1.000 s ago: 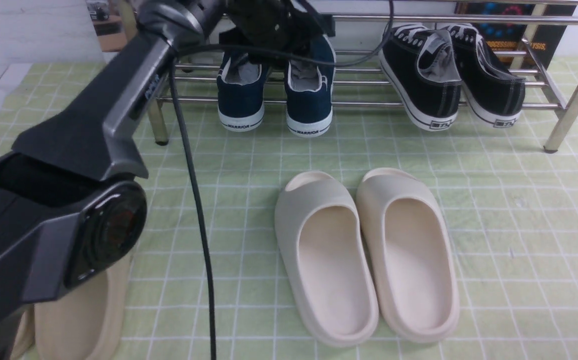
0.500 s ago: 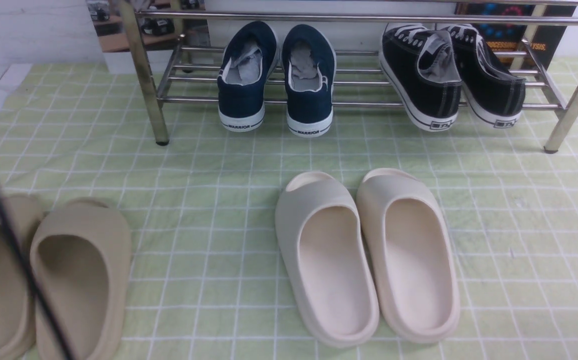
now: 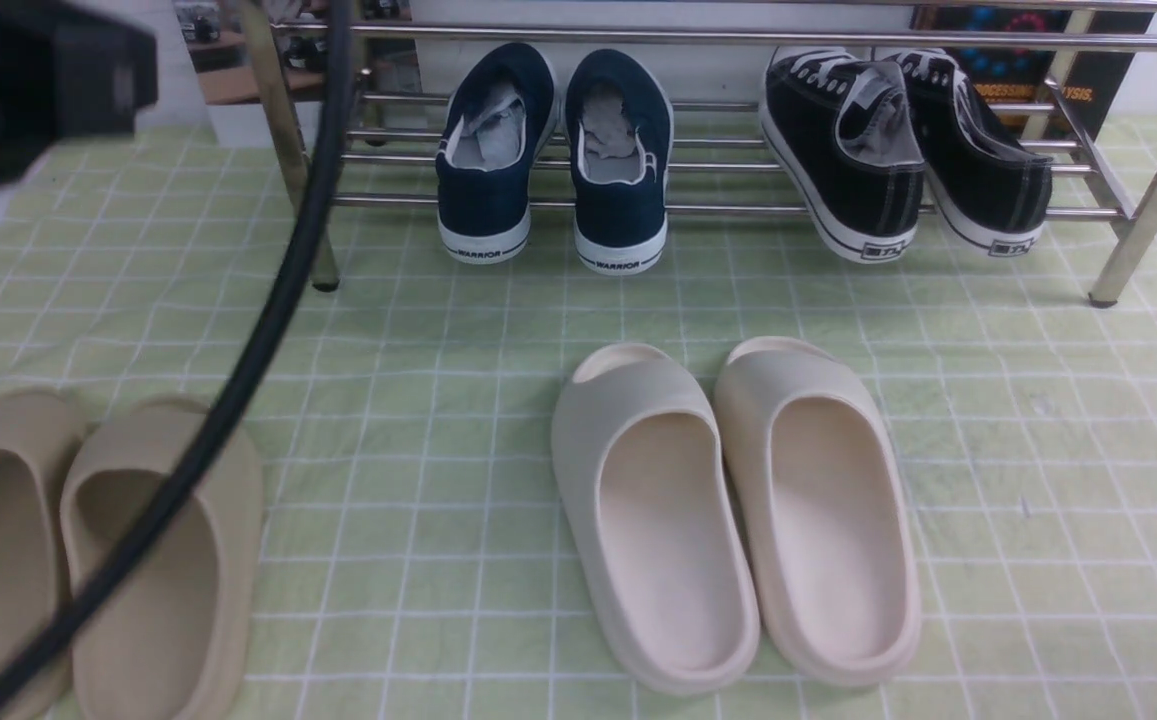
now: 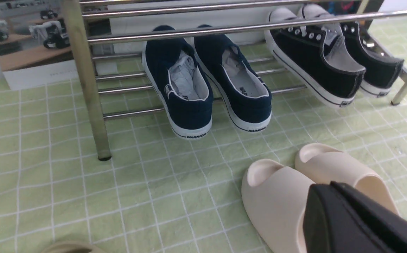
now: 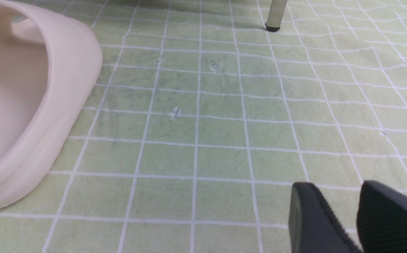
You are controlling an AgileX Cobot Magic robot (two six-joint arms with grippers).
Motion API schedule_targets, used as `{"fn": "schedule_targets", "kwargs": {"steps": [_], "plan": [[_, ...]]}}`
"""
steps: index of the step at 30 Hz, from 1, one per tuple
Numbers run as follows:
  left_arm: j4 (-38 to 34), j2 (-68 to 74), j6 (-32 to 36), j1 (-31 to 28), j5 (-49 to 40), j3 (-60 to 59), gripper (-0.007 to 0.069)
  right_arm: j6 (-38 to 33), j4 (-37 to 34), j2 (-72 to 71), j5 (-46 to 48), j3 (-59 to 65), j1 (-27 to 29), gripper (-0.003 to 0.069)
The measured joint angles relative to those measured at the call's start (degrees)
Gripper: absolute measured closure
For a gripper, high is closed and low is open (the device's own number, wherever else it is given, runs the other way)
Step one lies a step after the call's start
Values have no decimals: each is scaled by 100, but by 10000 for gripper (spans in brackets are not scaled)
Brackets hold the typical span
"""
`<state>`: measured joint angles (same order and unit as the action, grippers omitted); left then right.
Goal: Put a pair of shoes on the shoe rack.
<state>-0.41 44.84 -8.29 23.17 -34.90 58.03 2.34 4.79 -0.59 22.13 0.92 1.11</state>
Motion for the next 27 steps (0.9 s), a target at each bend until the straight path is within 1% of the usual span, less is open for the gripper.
{"fn": "schedule_targets", "kwargs": {"steps": [1,2,5,6,7,9,13,19,24,27], "plan": [[11,-145,-39,0,189,-356,638,0,0,0,0,0,0,421],[41,-633,-142,0,723,-1025,638,0,0,0,0,0,0,421],[41,-1603,-326,0,1906,-2452,638,0,0,0,0,0,0,421],[41,-1719,-332,0,2032,-2617,638,0,0,0,0,0,0,421],[41,-2042,-350,0,2388,-3132,638,0,0,0,0,0,0,421],[41,-2556,-363,0,2661,-3771,638,0,0,0,0,0,0,421],[41,-2918,-363,0,2704,-4519,638,0,0,0,0,0,0,421],[41,-2946,-368,0,2698,-5284,638,0,0,0,0,0,0,421],[41,-2947,-368,0,2438,-5525,638,0,0,0,0,0,0,421],[41,-3063,-390,0,2559,-5652,638,0,0,0,0,0,0,421]]}}
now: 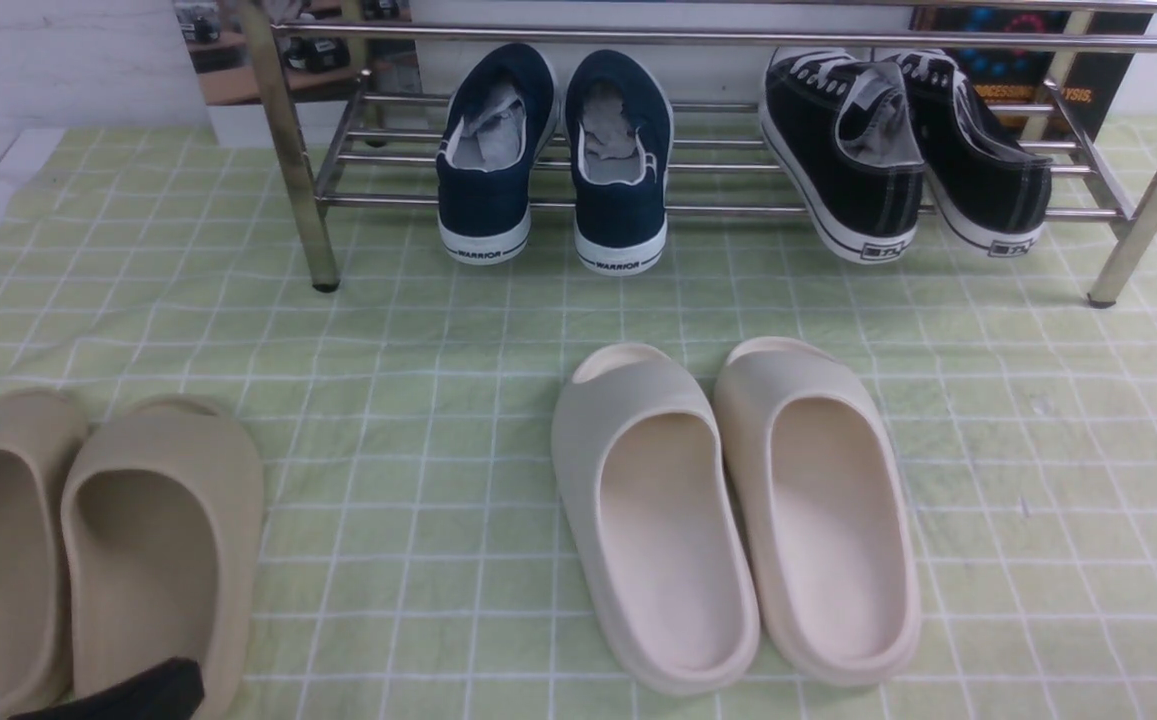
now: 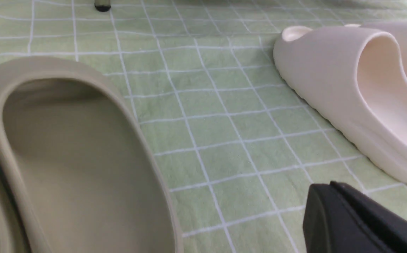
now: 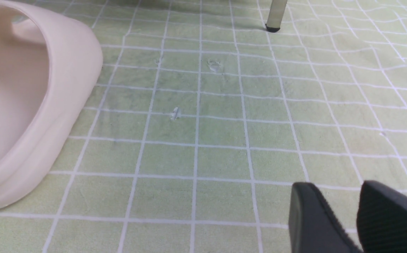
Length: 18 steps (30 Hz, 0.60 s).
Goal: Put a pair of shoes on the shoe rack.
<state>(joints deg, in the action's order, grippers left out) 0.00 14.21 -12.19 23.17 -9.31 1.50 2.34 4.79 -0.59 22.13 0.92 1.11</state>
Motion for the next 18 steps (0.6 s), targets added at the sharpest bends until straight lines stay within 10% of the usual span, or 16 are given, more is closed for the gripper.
{"fn": "schedule_targets", "kwargs": {"steps": [7,18], "plan": [[0,-1169,-273,-800,492,-307,638,0,0,0,0,0,0,421],[-179,-1481,-130,-1653,-1311,-324,638,0,0,0,6,0,0,419]]}}
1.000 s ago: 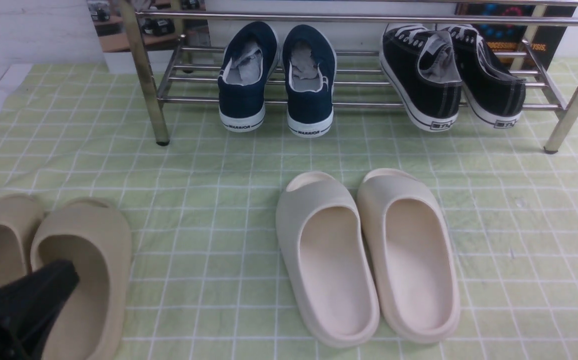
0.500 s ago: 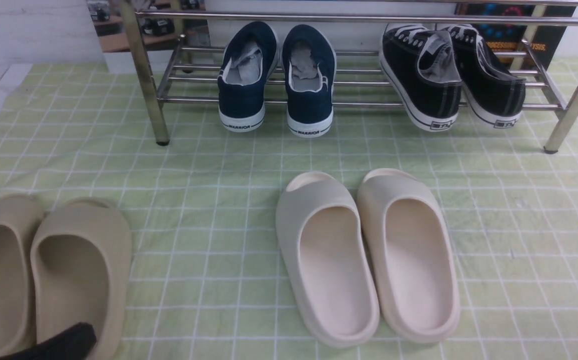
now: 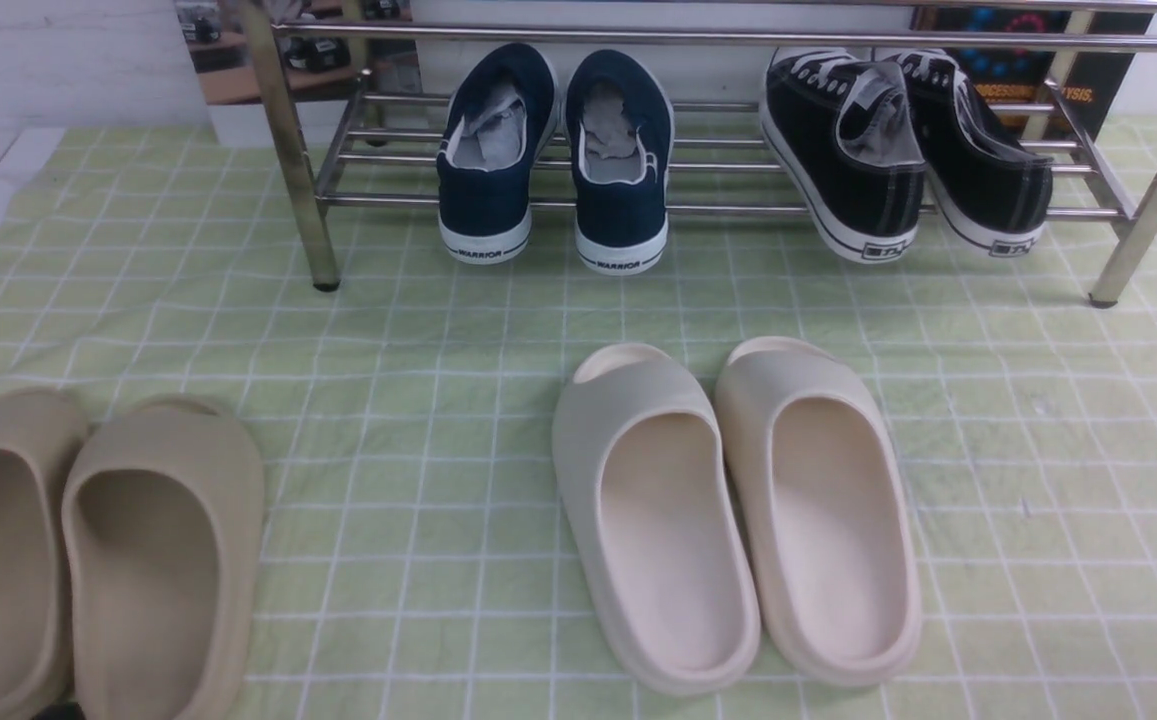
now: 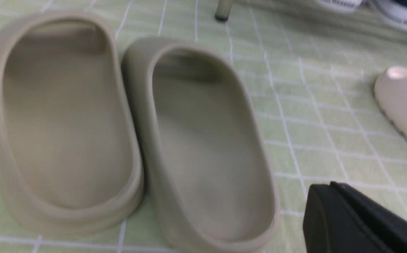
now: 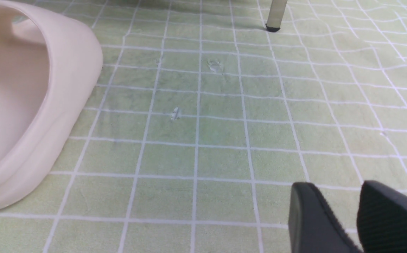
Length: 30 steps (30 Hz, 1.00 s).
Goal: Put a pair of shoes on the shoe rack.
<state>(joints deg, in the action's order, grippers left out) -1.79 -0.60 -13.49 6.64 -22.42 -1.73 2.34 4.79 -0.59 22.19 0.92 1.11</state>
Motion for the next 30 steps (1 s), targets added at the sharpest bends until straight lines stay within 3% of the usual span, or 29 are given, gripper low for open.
{"fn": "schedule_targets", "kwargs": {"steps": [5,30], "plan": [[-30,0,265,-1,-47,0,638,-2,0,0,0,0,0,419],[-46,0,277,-1,-47,0,638,-2,0,0,0,0,0,419]]}}
